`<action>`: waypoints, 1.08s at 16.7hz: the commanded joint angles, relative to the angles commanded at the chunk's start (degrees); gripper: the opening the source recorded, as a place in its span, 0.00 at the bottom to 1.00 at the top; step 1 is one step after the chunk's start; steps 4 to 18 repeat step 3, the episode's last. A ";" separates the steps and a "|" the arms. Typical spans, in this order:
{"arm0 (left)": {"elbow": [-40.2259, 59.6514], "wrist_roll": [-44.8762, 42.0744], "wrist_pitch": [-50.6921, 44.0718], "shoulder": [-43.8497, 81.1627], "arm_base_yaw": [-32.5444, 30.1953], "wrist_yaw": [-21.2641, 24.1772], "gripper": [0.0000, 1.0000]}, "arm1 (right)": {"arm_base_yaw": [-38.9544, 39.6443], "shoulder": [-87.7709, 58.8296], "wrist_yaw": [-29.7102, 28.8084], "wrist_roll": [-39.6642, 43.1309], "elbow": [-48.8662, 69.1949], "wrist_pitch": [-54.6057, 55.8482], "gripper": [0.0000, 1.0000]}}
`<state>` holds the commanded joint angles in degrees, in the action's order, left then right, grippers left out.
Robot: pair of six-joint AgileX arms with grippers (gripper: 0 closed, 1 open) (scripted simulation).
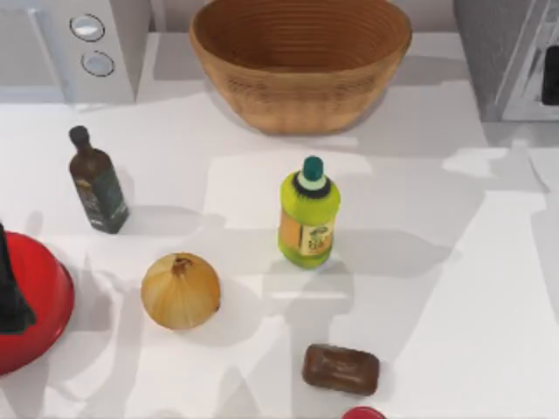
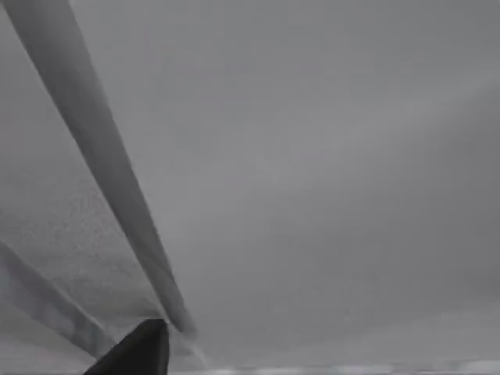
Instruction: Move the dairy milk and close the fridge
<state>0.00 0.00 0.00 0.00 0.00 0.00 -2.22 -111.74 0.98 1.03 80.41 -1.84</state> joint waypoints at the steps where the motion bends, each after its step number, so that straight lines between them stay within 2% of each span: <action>1: 0.00 0.00 0.00 0.00 0.00 0.00 1.00 | -0.02 -1.09 -0.04 -0.05 1.31 -0.32 1.00; 18: 0.00 0.00 0.00 0.00 0.00 0.00 1.00 | -0.04 -1.83 -0.06 -0.08 2.17 -0.54 1.00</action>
